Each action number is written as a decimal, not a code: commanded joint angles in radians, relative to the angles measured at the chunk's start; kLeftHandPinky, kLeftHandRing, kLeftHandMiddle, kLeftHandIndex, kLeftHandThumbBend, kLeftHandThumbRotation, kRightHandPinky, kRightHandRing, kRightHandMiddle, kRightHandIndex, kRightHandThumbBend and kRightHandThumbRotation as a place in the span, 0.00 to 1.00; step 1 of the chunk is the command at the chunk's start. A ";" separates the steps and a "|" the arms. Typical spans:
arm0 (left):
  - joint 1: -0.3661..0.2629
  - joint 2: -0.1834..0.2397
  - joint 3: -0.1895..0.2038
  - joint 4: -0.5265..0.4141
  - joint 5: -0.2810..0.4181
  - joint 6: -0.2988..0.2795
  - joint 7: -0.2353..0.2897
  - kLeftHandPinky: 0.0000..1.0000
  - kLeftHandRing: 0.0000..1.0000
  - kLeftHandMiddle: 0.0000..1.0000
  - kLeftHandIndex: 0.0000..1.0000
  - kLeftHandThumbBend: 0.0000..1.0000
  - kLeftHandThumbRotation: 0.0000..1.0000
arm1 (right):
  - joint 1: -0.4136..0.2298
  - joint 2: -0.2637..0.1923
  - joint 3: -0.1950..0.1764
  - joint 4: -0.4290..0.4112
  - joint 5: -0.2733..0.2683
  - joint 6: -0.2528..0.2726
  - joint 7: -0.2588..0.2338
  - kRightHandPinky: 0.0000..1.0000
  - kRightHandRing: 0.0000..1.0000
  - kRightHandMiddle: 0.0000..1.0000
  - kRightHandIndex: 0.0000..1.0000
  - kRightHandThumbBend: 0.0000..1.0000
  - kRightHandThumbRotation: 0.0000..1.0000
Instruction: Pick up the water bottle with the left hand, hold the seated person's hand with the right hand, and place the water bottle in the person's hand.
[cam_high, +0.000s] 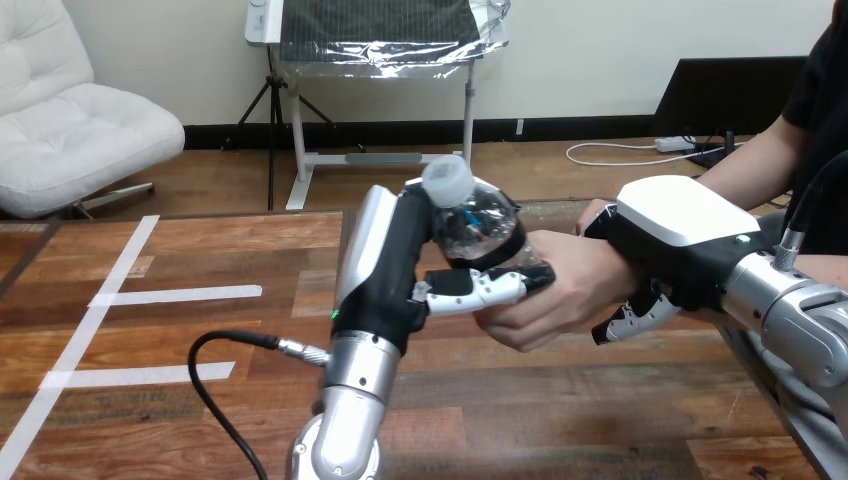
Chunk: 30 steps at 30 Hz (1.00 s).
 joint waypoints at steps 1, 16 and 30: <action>-0.100 -0.084 -0.062 -0.011 -0.001 -0.017 -0.002 0.36 0.38 0.43 0.48 0.58 0.00 | -0.040 0.003 -0.018 -0.021 0.011 -0.007 -0.007 0.31 0.39 0.48 0.45 0.74 0.00; -0.104 -0.086 -0.087 0.020 -0.018 -0.047 0.011 0.35 0.38 0.43 0.48 0.58 0.00 | -0.037 0.001 -0.020 -0.024 0.014 0.008 0.001 0.33 0.41 0.50 0.45 0.74 0.00; -0.107 -0.062 -0.100 0.011 0.003 -0.025 0.007 0.34 0.38 0.44 0.49 0.59 0.00 | -0.031 -0.008 -0.010 -0.039 -0.036 0.016 -0.015 0.35 0.44 0.55 0.54 0.76 0.00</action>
